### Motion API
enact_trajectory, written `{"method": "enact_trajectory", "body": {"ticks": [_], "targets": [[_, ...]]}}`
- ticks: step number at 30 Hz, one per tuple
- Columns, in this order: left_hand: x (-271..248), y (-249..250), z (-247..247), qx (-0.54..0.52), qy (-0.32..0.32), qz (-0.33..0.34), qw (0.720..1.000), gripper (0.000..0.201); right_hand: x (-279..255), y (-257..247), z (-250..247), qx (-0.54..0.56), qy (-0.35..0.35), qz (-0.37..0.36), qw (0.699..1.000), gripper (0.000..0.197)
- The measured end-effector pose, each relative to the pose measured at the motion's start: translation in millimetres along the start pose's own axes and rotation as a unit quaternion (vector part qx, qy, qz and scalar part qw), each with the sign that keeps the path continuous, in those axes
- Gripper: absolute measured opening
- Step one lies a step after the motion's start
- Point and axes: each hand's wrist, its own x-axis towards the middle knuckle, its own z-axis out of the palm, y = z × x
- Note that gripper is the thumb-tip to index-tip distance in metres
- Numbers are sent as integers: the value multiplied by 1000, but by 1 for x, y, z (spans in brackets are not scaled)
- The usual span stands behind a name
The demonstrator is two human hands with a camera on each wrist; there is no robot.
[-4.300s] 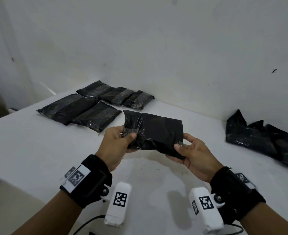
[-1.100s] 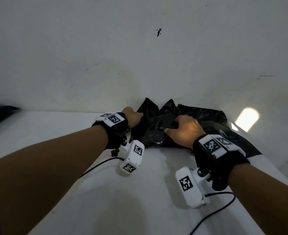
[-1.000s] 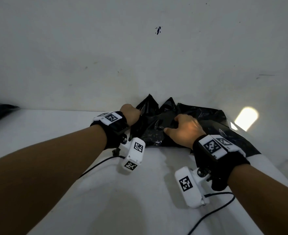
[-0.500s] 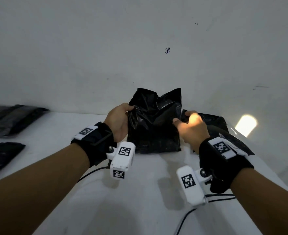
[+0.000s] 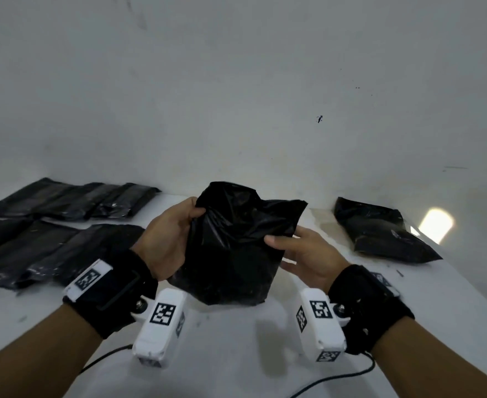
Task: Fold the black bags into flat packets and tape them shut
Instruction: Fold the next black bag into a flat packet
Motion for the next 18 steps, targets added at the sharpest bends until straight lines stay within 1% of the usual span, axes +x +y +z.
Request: {"method": "enact_trajectory", "body": {"ticks": [2, 5, 7, 10, 12, 14, 16, 17, 18], "targets": [[-25, 0, -13, -10, 7, 14, 1000, 44, -15, 10, 21, 22, -21, -33, 999, 40], [-58, 0, -31, -33, 7, 42, 999, 44, -34, 19, 46, 34, -19, -63, 997, 21], [-76, 1, -43, -40, 15, 60, 997, 41, -45, 21, 56, 20, -16, -79, 997, 15], [-98, 4, -59, -22, 40, 95, 994, 37, -62, 23, 66, -31, -26, -112, 993, 15], [-109, 6, -68, 2, 55, 107, 993, 33, -73, 22, 70, -54, -28, -130, 990, 15], [-121, 7, -71, 39, 62, 113, 991, 23, -80, 21, 70, -58, -24, -140, 988, 17], [-130, 4, -69, 67, 63, 110, 990, 7, -86, 22, 70, -51, -21, -147, 988, 16], [-133, 1, -68, 66, 67, 108, 990, 8, -88, 23, 71, -45, -20, -150, 988, 15], [-135, -4, -69, 63, 72, 107, 990, 14, -90, 25, 72, -38, -18, -152, 987, 14]]}}
